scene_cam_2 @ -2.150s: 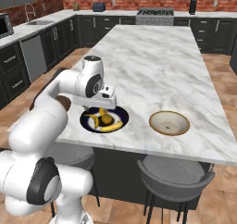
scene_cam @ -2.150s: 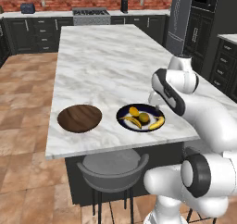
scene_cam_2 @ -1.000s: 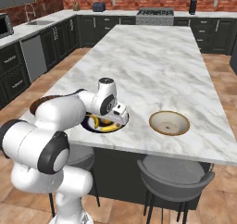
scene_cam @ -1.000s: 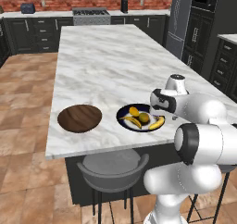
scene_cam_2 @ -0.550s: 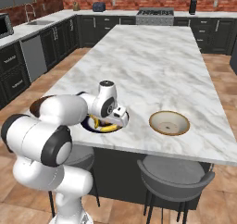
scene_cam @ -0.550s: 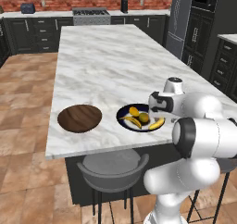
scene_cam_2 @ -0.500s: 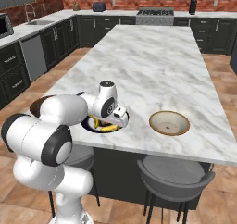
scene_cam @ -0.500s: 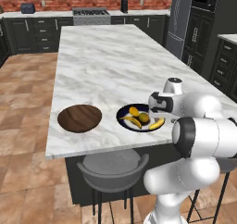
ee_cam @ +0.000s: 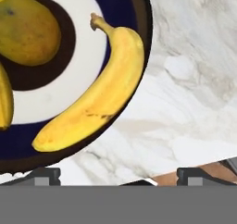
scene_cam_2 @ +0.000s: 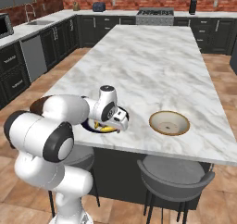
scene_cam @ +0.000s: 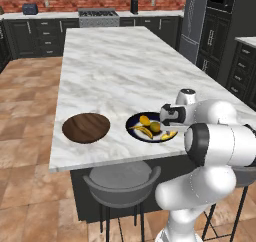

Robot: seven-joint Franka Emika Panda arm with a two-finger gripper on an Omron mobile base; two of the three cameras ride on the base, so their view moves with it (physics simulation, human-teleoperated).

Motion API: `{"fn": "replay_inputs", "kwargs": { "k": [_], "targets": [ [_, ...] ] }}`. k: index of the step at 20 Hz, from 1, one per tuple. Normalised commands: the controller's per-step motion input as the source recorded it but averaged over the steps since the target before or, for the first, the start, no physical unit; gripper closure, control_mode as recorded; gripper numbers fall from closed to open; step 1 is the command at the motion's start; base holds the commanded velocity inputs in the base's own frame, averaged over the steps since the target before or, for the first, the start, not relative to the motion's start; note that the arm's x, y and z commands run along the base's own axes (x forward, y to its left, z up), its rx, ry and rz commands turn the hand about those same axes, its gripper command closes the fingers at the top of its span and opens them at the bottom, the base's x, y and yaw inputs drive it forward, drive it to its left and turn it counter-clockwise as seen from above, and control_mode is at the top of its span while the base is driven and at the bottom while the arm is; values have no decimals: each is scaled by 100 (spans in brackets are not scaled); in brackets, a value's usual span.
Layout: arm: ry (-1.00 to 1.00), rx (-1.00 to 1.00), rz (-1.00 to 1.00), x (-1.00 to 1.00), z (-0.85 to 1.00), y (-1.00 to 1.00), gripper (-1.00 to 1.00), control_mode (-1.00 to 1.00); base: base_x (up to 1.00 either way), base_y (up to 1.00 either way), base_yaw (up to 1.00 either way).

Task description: Take the fruits from the plate on the dining counter and place two fruits in each bowl.

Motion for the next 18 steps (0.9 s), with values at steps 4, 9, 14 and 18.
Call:
{"fn": "replay_inputs", "kwargs": {
  "k": [4,9,14,18],
  "targets": [
    [-2,0,0,11,-5,0,-100,-100,0,0,0],
    [-2,0,-1,32,0,0,-100,-100,0,0,0],
    [0,0,0,54,-1,0,-100,-100,0,0,0],
    [0,0,0,14,-25,-5,-100,-100,0,0,0]
  ]
}}
